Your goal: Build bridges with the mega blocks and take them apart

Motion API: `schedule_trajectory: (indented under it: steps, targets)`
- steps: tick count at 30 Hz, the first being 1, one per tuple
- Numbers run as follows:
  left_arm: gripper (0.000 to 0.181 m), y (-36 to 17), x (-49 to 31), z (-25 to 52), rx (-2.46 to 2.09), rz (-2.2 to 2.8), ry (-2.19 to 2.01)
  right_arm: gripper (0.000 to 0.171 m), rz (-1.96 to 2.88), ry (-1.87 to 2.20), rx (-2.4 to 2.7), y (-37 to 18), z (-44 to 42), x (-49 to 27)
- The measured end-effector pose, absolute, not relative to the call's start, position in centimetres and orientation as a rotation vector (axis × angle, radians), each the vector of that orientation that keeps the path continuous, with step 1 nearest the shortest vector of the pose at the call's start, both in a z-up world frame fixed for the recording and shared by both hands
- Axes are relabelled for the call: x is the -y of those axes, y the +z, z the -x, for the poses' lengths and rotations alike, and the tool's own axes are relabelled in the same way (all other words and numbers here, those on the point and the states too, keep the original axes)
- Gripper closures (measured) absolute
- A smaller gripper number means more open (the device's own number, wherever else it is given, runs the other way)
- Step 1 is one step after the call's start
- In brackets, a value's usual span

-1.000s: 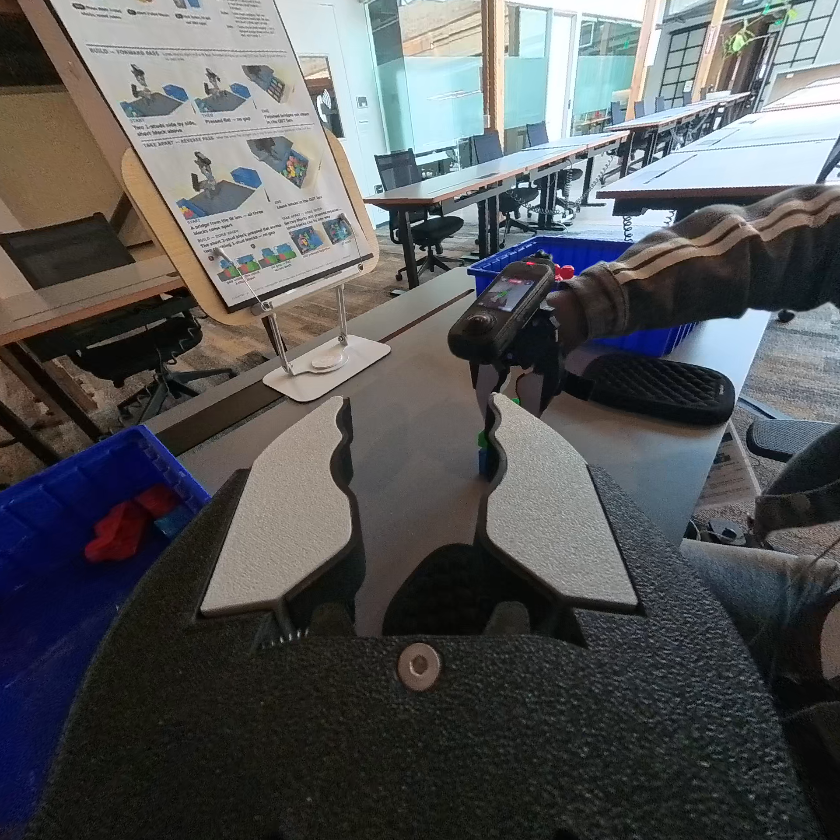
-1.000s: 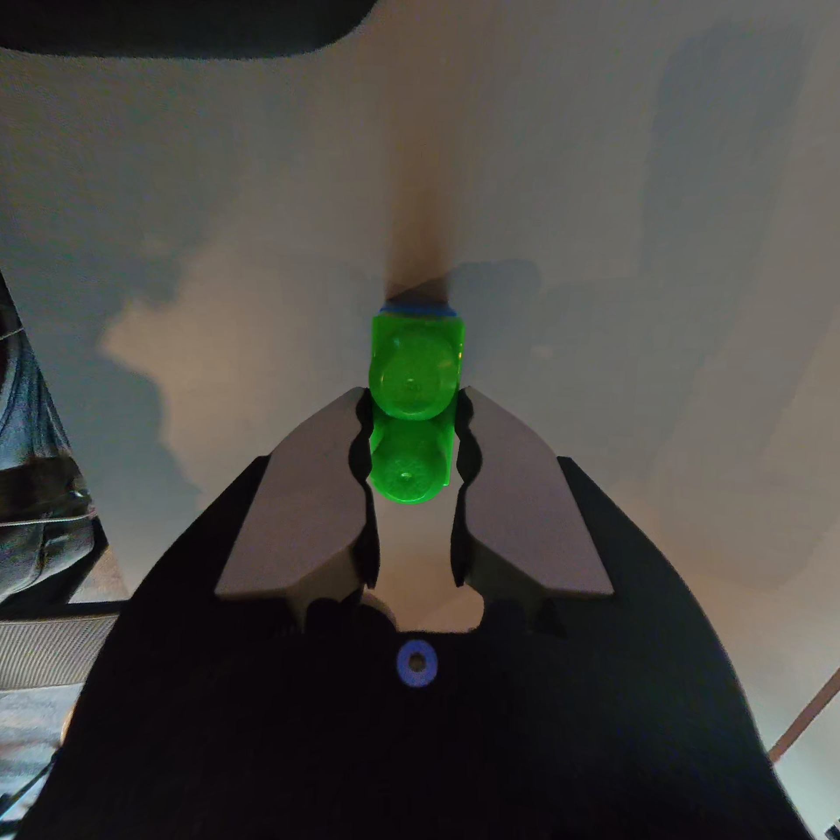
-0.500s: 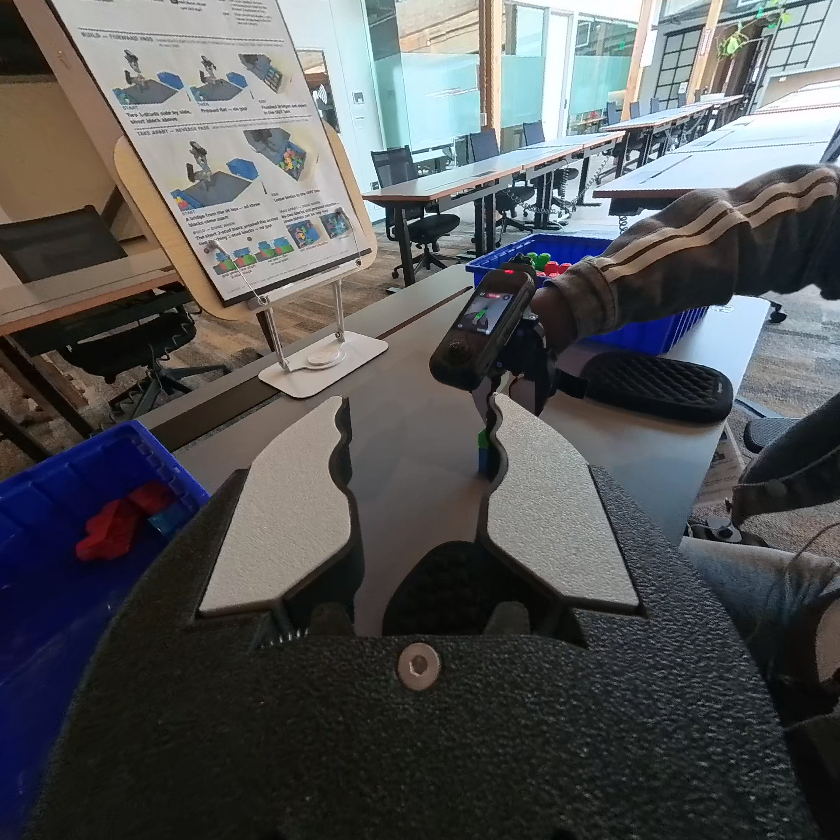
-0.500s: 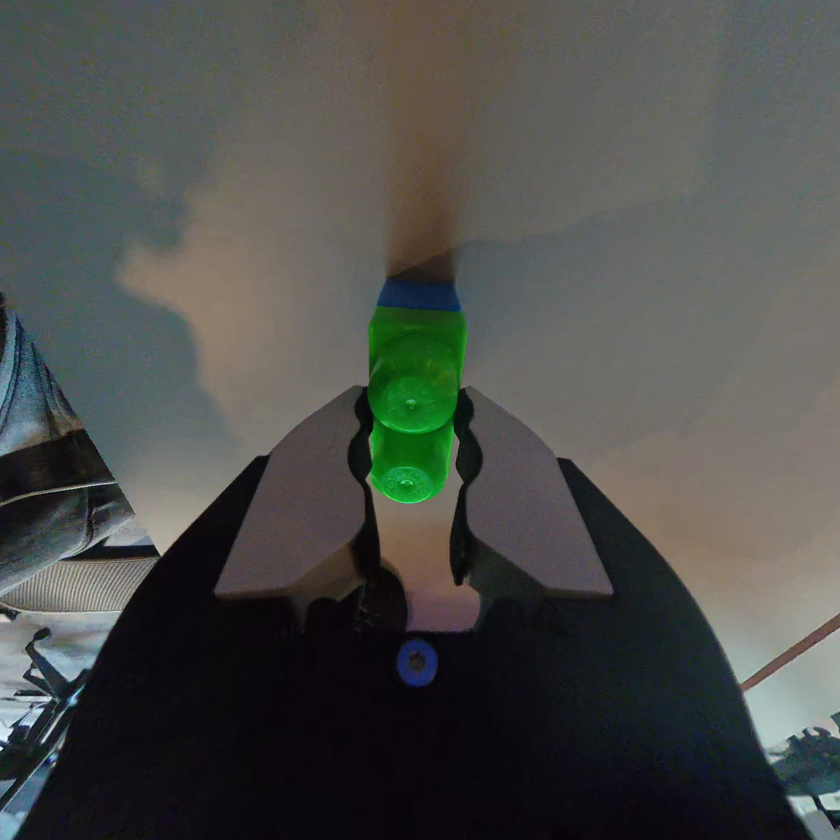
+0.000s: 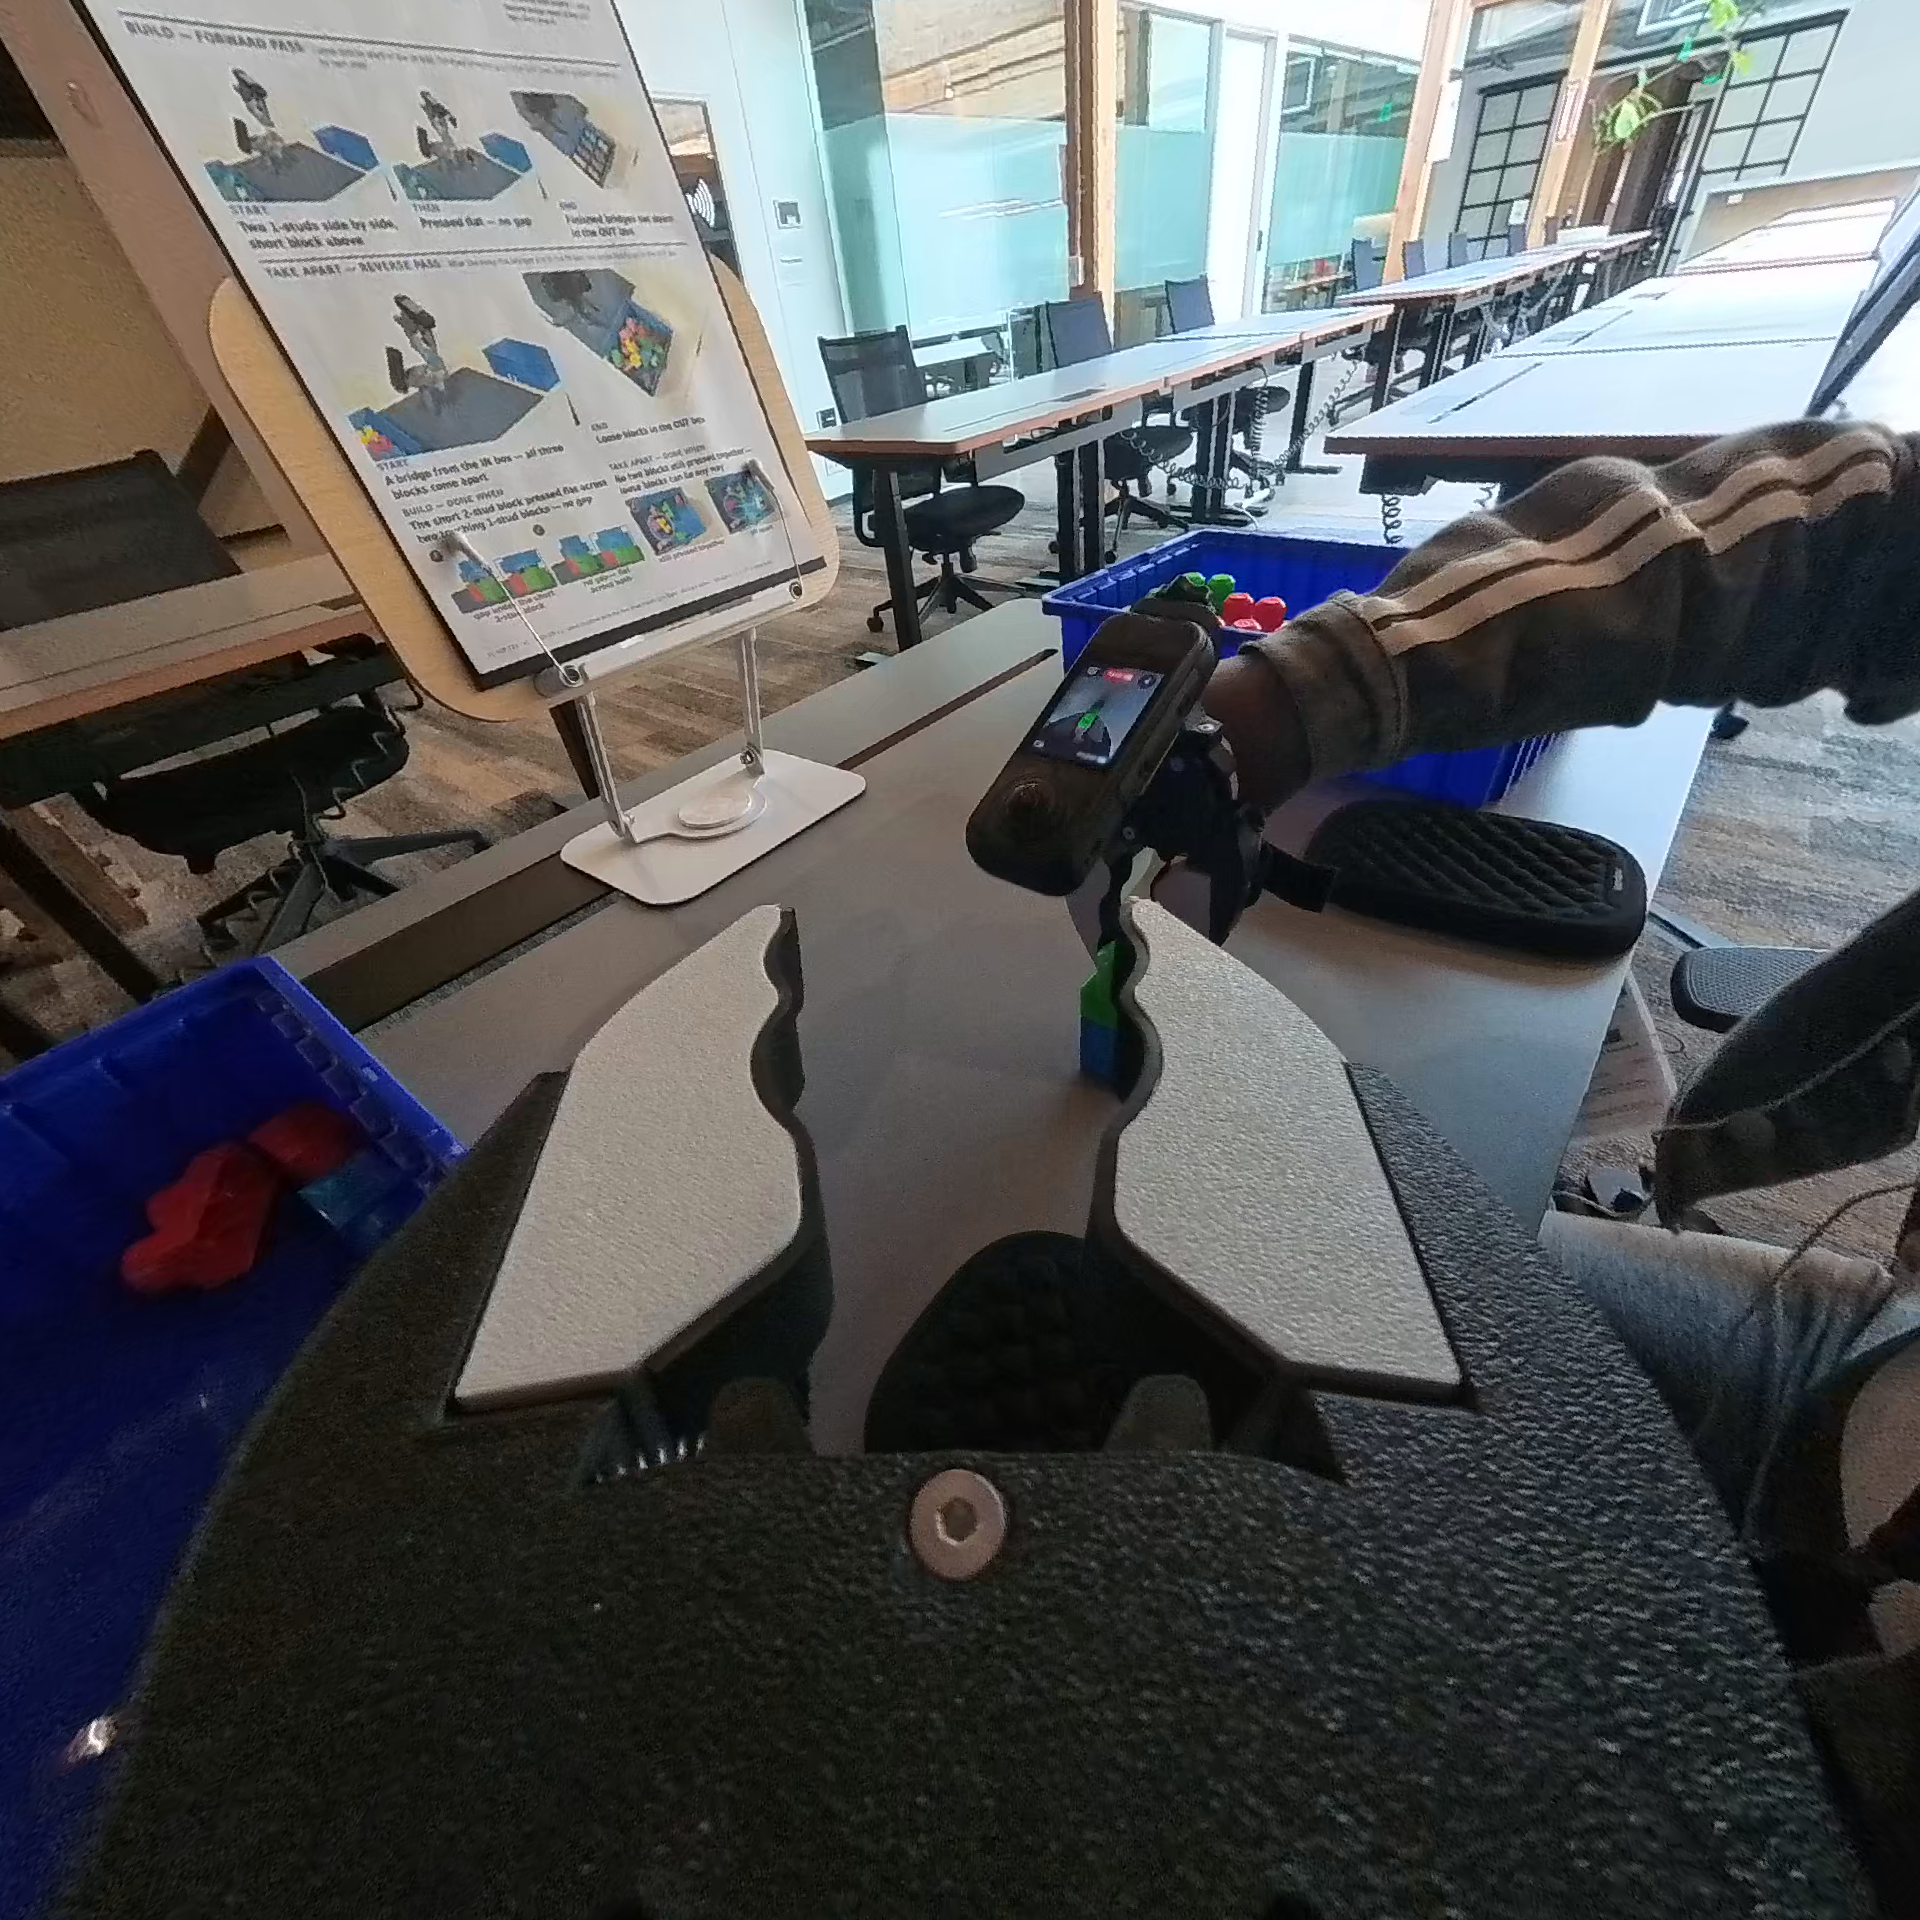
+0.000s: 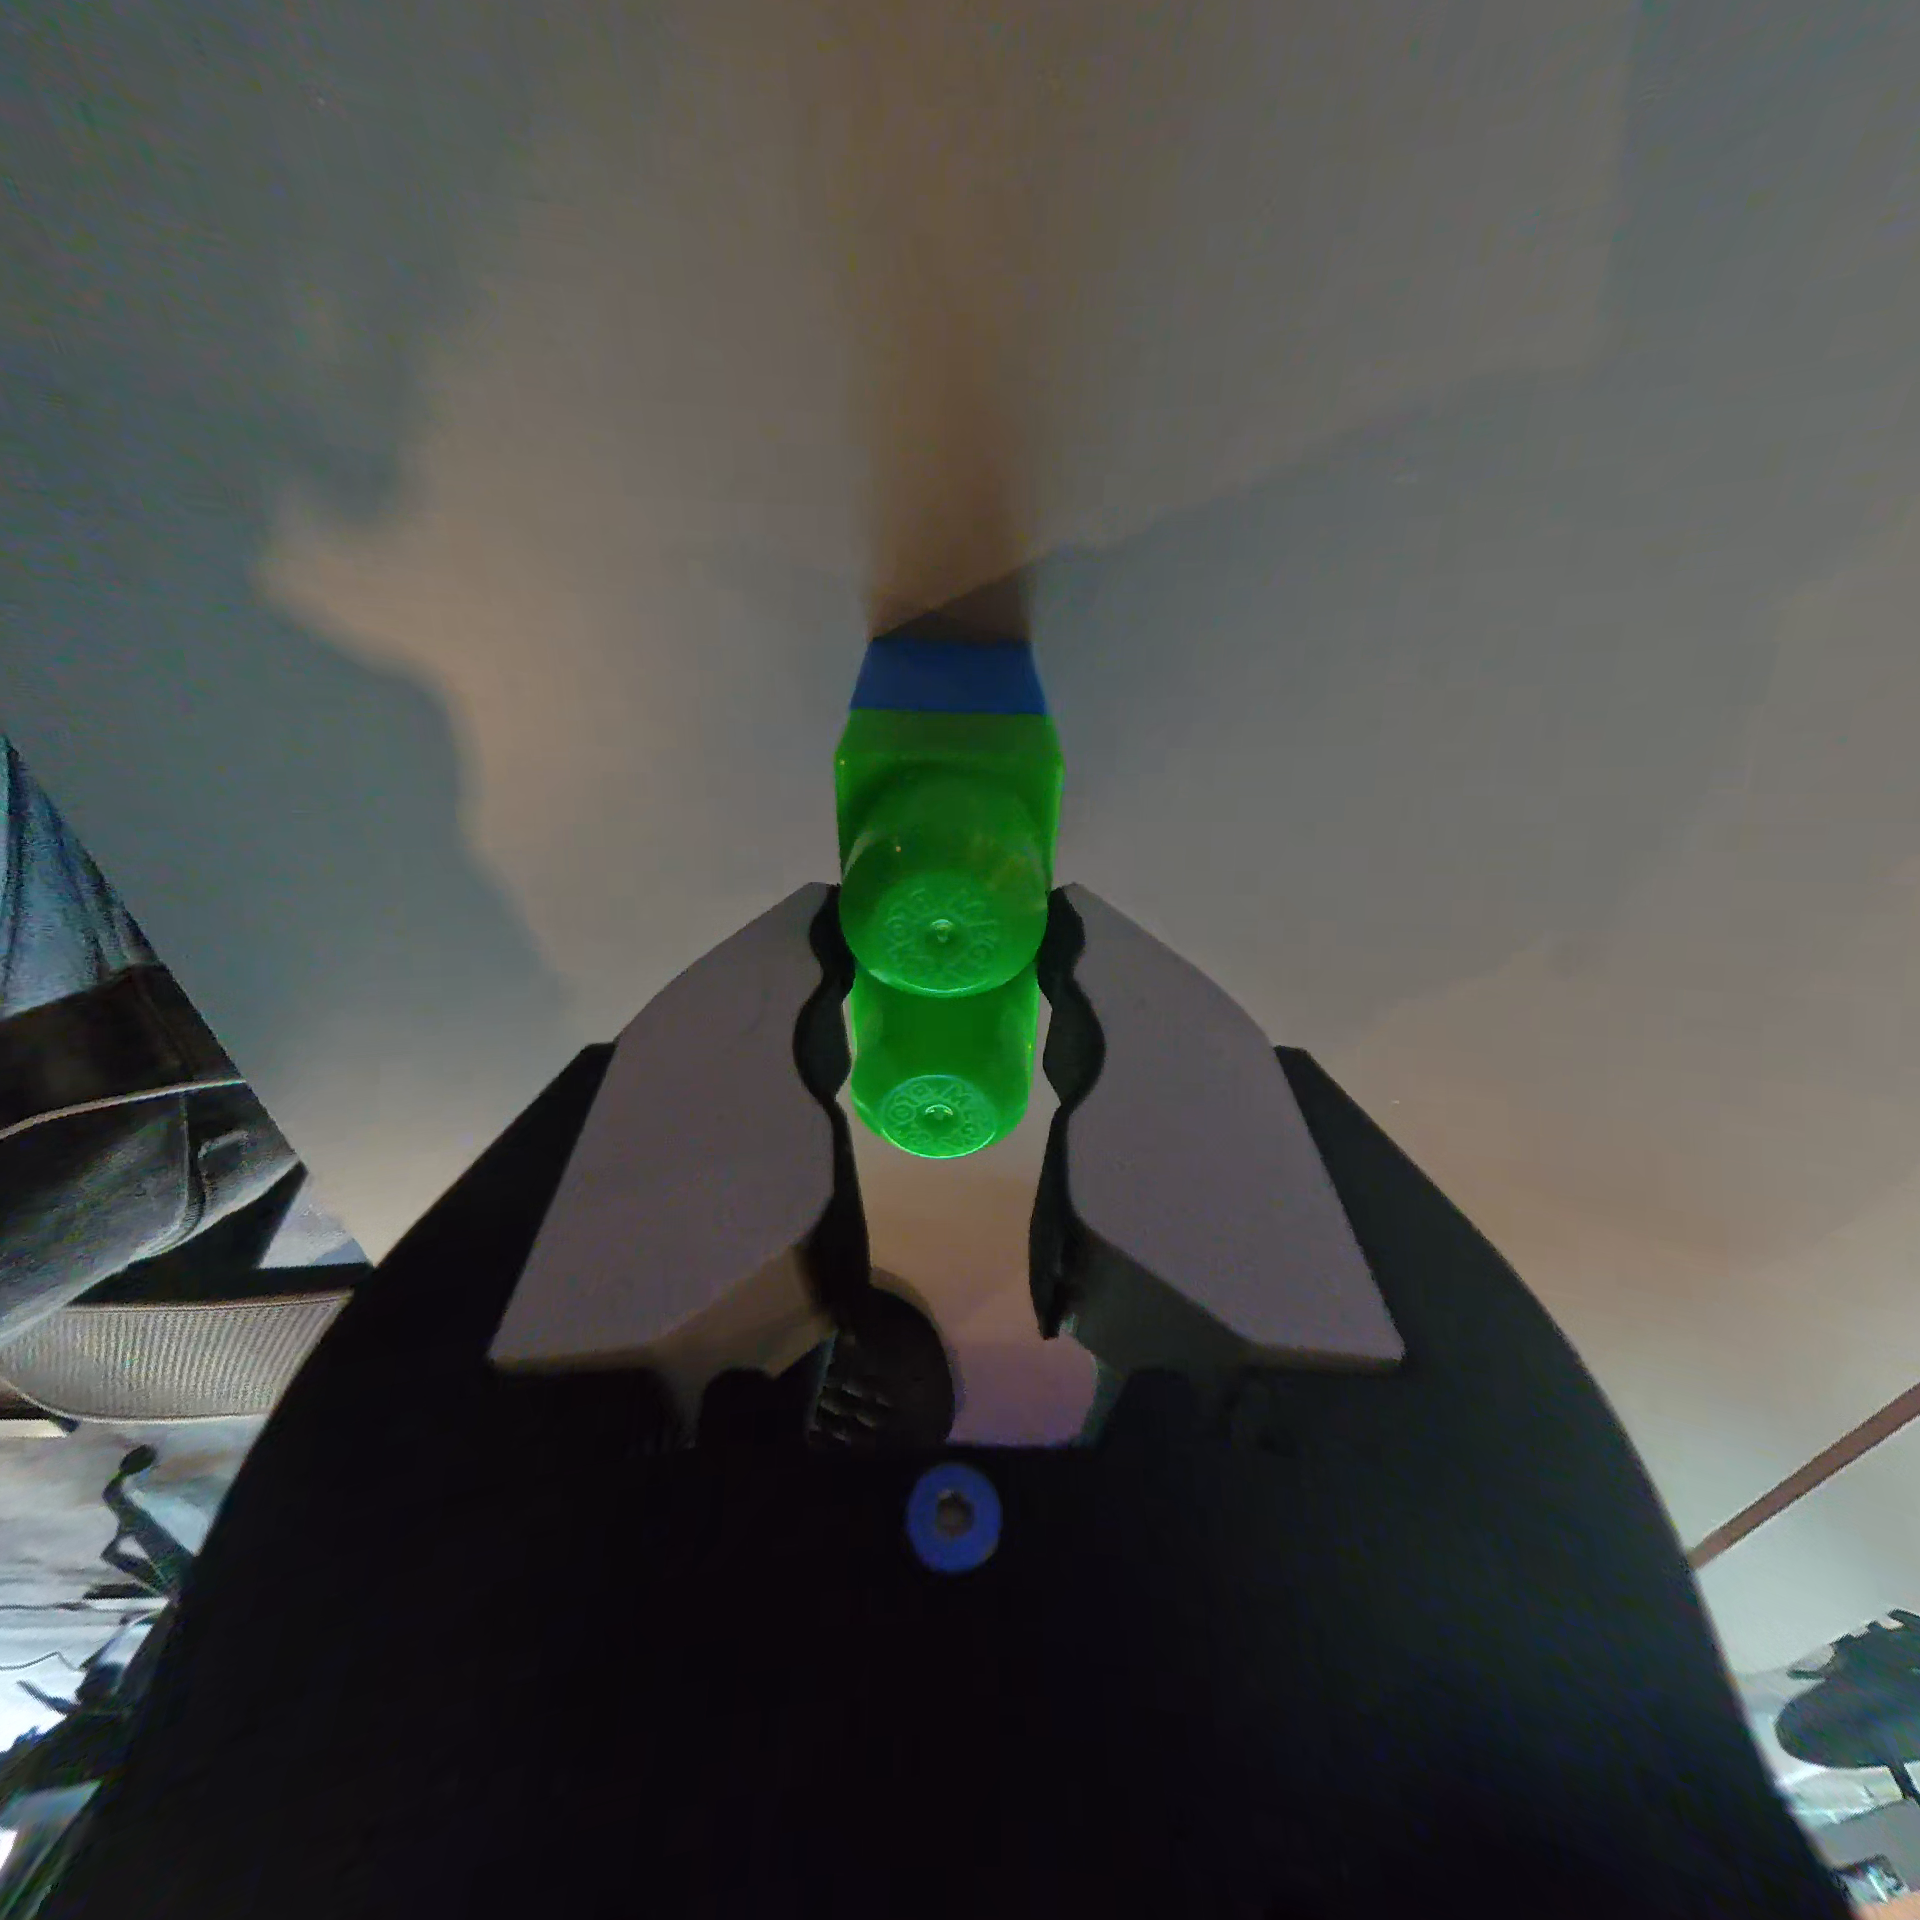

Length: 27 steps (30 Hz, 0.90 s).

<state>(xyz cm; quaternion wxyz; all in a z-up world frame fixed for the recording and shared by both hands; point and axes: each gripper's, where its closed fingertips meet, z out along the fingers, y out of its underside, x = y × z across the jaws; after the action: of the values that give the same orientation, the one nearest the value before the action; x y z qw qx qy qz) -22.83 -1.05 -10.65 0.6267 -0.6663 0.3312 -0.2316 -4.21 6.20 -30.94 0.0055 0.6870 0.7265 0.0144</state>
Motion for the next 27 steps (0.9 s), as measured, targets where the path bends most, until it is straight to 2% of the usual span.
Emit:
schedule_trajectory:
  steps: [8, 16, 22, 27]
  targets:
    - [0.124, -10.3, 1.5, 22.8, -0.766, 1.527, -0.517, 0.136, -2.131, 0.065, -2.276, -31.0, 4.2, -6.2]
    - [0.124, -10.7, 2.0, 22.9, -0.805, 1.542, -0.494, 0.136, -2.211, -0.117, -2.225, -30.6, 4.5, -6.2]
    - [0.125, -10.9, 1.6, 22.8, -0.792, 1.534, -0.532, 0.136, -2.382, -0.156, -2.132, -26.8, 2.4, -7.6]
    - [0.125, -11.5, 1.3, 22.1, -0.815, 1.553, -0.553, 0.136, -2.625, 0.001, -1.9, -22.7, -4.2, -11.0]
